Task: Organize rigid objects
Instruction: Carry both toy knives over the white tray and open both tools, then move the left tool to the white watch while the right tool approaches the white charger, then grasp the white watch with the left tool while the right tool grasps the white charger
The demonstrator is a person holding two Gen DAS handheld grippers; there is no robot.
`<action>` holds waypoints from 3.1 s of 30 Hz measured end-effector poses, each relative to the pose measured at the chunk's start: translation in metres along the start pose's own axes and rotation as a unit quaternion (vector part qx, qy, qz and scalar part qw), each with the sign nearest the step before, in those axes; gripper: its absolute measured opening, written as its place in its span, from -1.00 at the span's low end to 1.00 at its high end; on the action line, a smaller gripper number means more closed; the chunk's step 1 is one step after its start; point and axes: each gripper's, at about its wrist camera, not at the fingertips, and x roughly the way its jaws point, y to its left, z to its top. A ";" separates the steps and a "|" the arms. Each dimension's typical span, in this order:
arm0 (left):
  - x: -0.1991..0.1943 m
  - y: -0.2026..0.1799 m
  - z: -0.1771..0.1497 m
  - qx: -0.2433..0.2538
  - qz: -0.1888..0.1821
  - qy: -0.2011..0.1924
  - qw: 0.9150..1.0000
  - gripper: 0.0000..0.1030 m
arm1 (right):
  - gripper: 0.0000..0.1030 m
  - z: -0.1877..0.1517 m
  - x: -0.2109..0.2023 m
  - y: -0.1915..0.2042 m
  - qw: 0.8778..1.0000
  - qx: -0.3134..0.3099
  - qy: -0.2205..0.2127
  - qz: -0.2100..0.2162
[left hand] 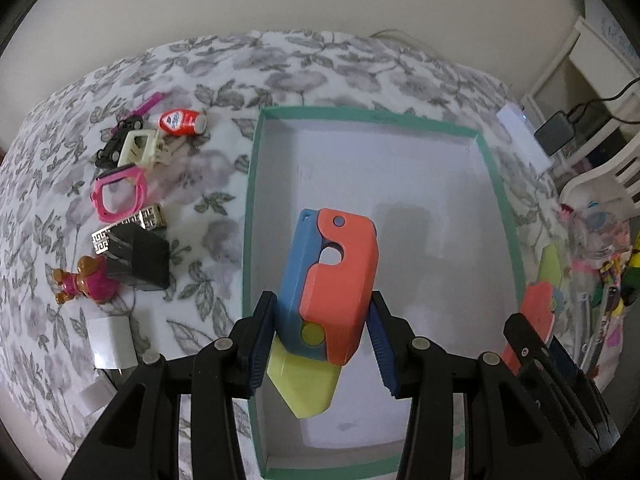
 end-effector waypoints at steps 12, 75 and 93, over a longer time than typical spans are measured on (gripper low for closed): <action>-0.001 0.006 -0.005 -0.004 -0.014 -0.002 1.000 0.15 | -0.11 -0.005 0.009 0.002 1.000 -0.011 0.021 -0.015; -0.021 0.229 -0.072 -0.243 0.043 0.088 0.965 1.00 | 1.00 -0.077 -0.029 0.156 0.979 -0.172 0.015 0.111; -0.010 0.212 -0.073 -0.230 0.014 0.097 0.968 0.23 | 1.00 -0.081 -0.030 0.170 0.973 -0.191 0.013 0.128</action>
